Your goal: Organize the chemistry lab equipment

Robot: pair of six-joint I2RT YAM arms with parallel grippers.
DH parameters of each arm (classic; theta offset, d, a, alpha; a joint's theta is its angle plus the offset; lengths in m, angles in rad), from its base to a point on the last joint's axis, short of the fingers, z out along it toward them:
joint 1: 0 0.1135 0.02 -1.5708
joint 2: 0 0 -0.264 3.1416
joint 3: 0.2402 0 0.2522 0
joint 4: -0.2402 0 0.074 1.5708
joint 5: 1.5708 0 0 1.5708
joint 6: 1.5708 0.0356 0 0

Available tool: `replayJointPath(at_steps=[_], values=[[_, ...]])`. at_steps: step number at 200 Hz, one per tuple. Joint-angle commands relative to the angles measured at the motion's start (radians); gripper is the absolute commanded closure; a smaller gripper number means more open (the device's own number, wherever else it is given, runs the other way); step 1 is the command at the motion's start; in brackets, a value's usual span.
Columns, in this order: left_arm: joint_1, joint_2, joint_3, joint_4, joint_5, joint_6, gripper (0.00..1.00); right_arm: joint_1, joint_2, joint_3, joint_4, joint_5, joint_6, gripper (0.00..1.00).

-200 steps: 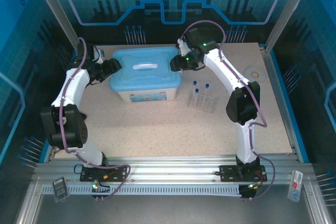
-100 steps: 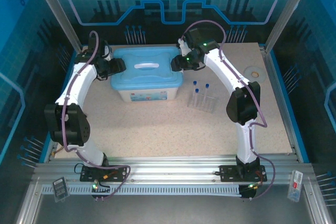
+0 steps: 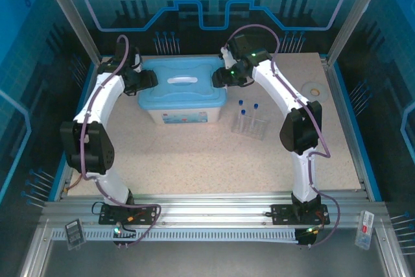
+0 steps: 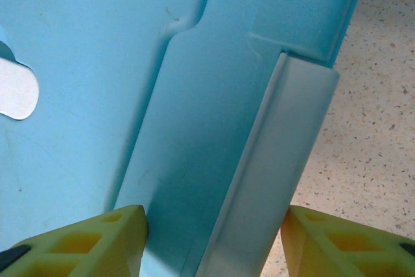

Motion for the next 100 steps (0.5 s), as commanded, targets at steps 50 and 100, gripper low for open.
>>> replayJointPath(at_steps=[50, 100], values=[[-0.068, 0.080, 0.053, -0.001, 0.099, -0.036, 0.26, 0.001, -0.003, 0.037, -0.006, -0.052, 0.012, 0.39], [0.011, 0.025, 0.057, 0.018, 0.093, -0.069, 0.13, -0.038, -0.053, 0.011, 0.007, -0.065, 0.017, 0.34]])
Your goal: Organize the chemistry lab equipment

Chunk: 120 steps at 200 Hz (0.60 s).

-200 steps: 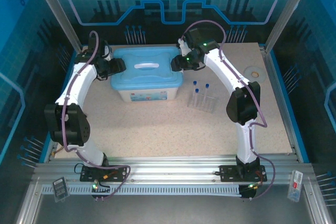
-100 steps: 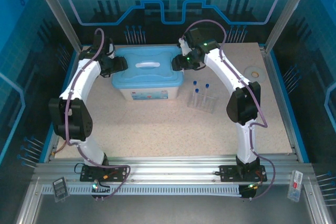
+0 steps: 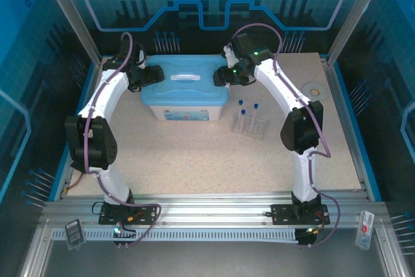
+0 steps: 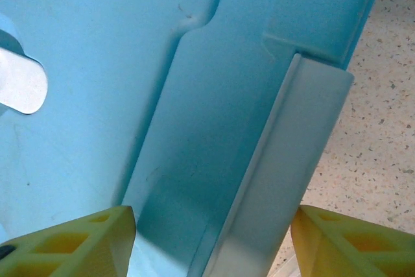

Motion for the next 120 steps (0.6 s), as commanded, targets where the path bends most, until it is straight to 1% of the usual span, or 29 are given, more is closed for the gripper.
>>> replayJointPath(at_steps=[1, 25, 56, 91, 96, 120], values=[[0.026, -0.024, 0.011, -0.013, 0.070, -0.028, 0.13, -0.016, -0.052, -0.001, 0.023, -0.055, 0.002, 0.34], [0.059, -0.023, 0.053, -0.020, 0.088, -0.036, 0.12, -0.031, -0.065, 0.006, 0.019, -0.054, 0.006, 0.33], [0.082, -0.052, 0.066, -0.019, 0.073, -0.034, 0.10, -0.068, -0.103, -0.008, 0.020, -0.058, 0.005, 0.31], [0.097, -0.162, -0.013, 0.022, 0.081, -0.042, 0.04, -0.125, -0.203, -0.084, 0.055, -0.073, 0.002, 0.27], [0.097, -0.181, -0.029, 0.026, 0.084, -0.043, 0.01, -0.134, -0.222, -0.104, 0.065, -0.074, 0.002, 0.27], [0.096, -0.302, -0.154, 0.071, 0.104, -0.063, 0.01, -0.174, -0.343, -0.249, 0.146, -0.061, 0.009, 0.26]])
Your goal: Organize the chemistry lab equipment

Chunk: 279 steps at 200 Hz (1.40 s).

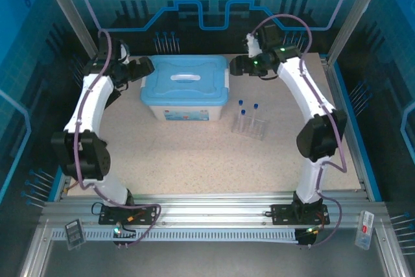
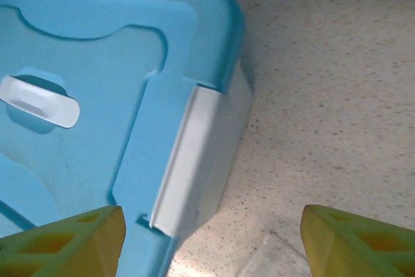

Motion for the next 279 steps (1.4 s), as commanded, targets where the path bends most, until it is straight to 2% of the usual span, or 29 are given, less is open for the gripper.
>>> replayJointPath(at_steps=[1, 31, 62, 90, 106, 139, 162, 225, 258, 279], values=[[0.004, -0.136, -0.108, 0.051, 0.038, -0.025, 0.01, -0.038, -0.135, -0.117, 0.084, -0.010, 0.006, 0.26], [-0.004, -0.356, -0.340, 0.180, 0.020, -0.044, 0.01, -0.092, -0.312, -0.363, 0.218, 0.074, -0.004, 0.20], [-0.060, -0.543, -0.534, 0.281, -0.063, -0.001, 0.01, -0.185, -0.377, -0.490, 0.226, 0.135, -0.024, 0.16], [-0.109, -0.673, -0.742, 0.412, -0.142, 0.032, 0.01, -0.201, -0.451, -0.630, 0.290, 0.279, -0.033, 0.14], [-0.140, -0.713, -0.815, 0.422, -0.176, 0.046, 0.01, -0.204, -0.500, -0.718, 0.345, 0.354, -0.031, 0.12], [-0.198, -0.756, -0.950, 0.501, -0.230, 0.088, 0.01, -0.213, -0.587, -0.899, 0.465, 0.466, -0.039, 0.11], [-0.220, -0.774, -1.032, 0.577, -0.252, 0.128, 0.01, -0.207, -0.639, -1.049, 0.603, 0.520, -0.114, 0.11], [-0.222, -0.761, -1.195, 0.857, -0.271, 0.236, 0.01, -0.204, -0.761, -1.364, 0.936, 0.476, -0.192, 0.11], [-0.219, -0.657, -1.216, 1.002, -0.272, 0.286, 0.01, -0.188, -0.786, -1.490, 1.129, 0.475, -0.234, 0.12], [-0.205, -0.560, -1.226, 1.112, -0.252, 0.304, 0.01, -0.156, -0.737, -1.542, 1.257, 0.536, -0.265, 0.12]])
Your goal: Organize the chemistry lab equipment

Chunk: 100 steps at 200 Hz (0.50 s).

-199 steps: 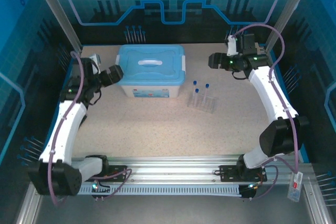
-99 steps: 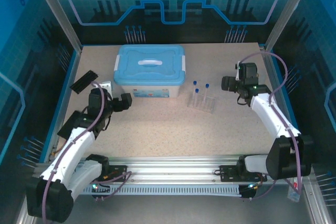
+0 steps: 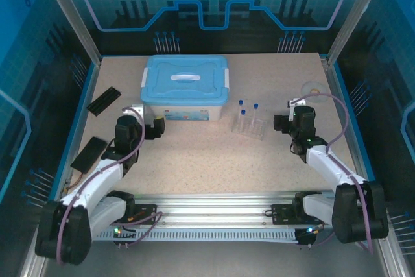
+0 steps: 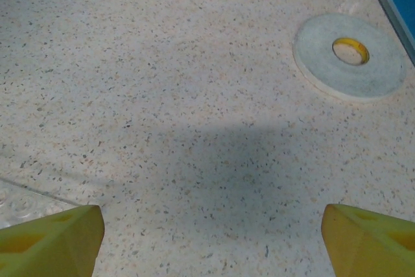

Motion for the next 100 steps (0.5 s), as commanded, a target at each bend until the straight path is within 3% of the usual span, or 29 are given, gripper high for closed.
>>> replayJointPath(at_steps=[1, 78, 100], values=[[0.011, 0.084, -0.026, 0.195, 0.002, 0.060, 0.01, 0.034, 0.039, -0.055, 0.250, 0.052, -0.056, 0.12], [0.088, 0.348, 0.015, 0.403, 0.138, 0.092, 0.01, 0.033, 0.238, -0.129, 0.661, -0.061, -0.100, 0.10], [0.095, 0.389, 0.031, 0.447, 0.130, 0.101, 0.00, 0.031, 0.296, -0.140, 0.745, -0.098, -0.111, 0.10]])
